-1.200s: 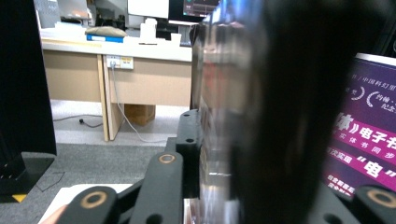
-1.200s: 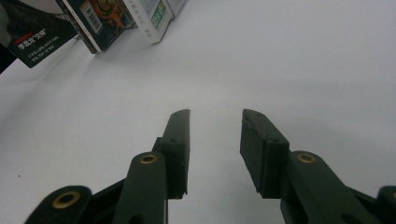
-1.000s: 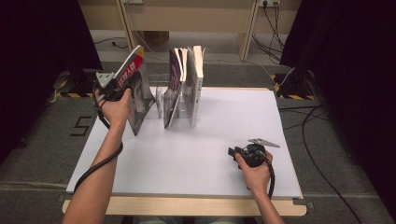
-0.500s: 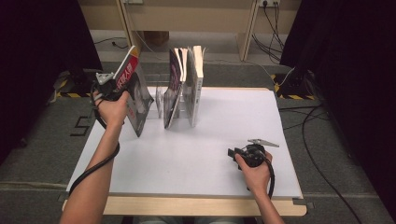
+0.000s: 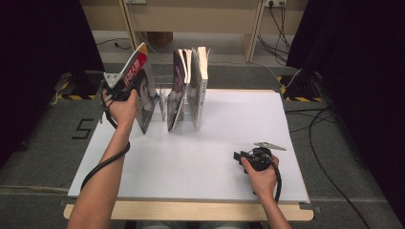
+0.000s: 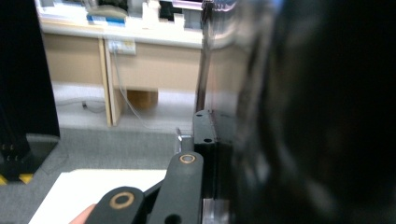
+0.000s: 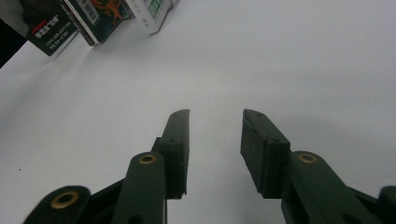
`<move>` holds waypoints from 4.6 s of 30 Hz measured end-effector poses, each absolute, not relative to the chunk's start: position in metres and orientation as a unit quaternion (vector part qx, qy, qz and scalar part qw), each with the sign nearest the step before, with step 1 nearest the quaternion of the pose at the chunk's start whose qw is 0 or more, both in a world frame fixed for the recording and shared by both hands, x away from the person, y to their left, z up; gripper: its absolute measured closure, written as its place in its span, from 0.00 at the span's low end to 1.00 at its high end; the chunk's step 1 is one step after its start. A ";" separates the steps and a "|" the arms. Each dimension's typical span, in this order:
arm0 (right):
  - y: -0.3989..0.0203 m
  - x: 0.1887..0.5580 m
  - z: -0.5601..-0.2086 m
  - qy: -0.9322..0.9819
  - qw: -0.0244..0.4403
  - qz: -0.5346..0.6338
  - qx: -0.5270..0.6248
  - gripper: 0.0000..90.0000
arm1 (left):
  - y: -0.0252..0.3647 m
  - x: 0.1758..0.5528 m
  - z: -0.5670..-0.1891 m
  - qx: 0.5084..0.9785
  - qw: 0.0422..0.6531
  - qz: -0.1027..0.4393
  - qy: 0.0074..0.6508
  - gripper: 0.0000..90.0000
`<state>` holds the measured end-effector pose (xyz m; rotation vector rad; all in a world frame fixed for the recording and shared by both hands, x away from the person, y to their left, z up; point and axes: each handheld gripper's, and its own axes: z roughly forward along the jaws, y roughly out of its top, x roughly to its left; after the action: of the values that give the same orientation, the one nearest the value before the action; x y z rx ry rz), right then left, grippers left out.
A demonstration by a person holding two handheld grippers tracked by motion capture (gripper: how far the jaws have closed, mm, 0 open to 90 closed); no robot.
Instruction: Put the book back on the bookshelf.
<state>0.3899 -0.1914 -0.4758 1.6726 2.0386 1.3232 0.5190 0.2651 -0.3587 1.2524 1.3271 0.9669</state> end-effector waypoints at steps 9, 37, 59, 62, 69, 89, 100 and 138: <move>-0.196 0.391 -0.476 0.681 0.096 0.450 0.570 0.70 | 0.273 0.518 -0.359 0.531 0.507 0.397 0.551 0.89; -0.201 0.387 -0.472 0.678 0.103 0.450 0.572 0.70 | 0.276 0.495 -0.357 0.534 0.530 0.370 0.545 0.57; -0.201 0.387 -0.472 0.678 0.100 0.452 0.571 0.70 | 0.266 0.518 -0.370 0.500 0.513 0.382 0.583 0.96; -0.201 0.387 -0.472 0.678 0.101 0.452 0.571 0.70 | 0.264 0.514 -0.368 0.479 0.530 0.394 0.578 0.96; -0.200 0.387 -0.473 0.680 0.100 0.450 0.570 0.70 | 0.261 0.515 -0.376 0.494 0.523 0.403 0.566 0.92; -0.199 0.387 -0.461 0.678 0.116 0.450 0.569 0.68 | 0.279 0.478 -0.367 0.530 0.532 0.343 0.564 0.35; -0.204 0.389 -0.457 0.675 0.118 0.445 0.576 0.66 | 0.287 0.454 -0.371 0.557 0.517 0.334 0.558 0.33; -0.213 0.393 -0.443 0.684 0.141 0.421 0.579 0.65 | 0.319 0.365 -0.420 0.622 0.470 0.299 0.550 0.32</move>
<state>0.3932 -0.2134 -0.4428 1.6730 1.9747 1.2162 0.3648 0.3195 -0.4196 1.5236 1.3487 0.7329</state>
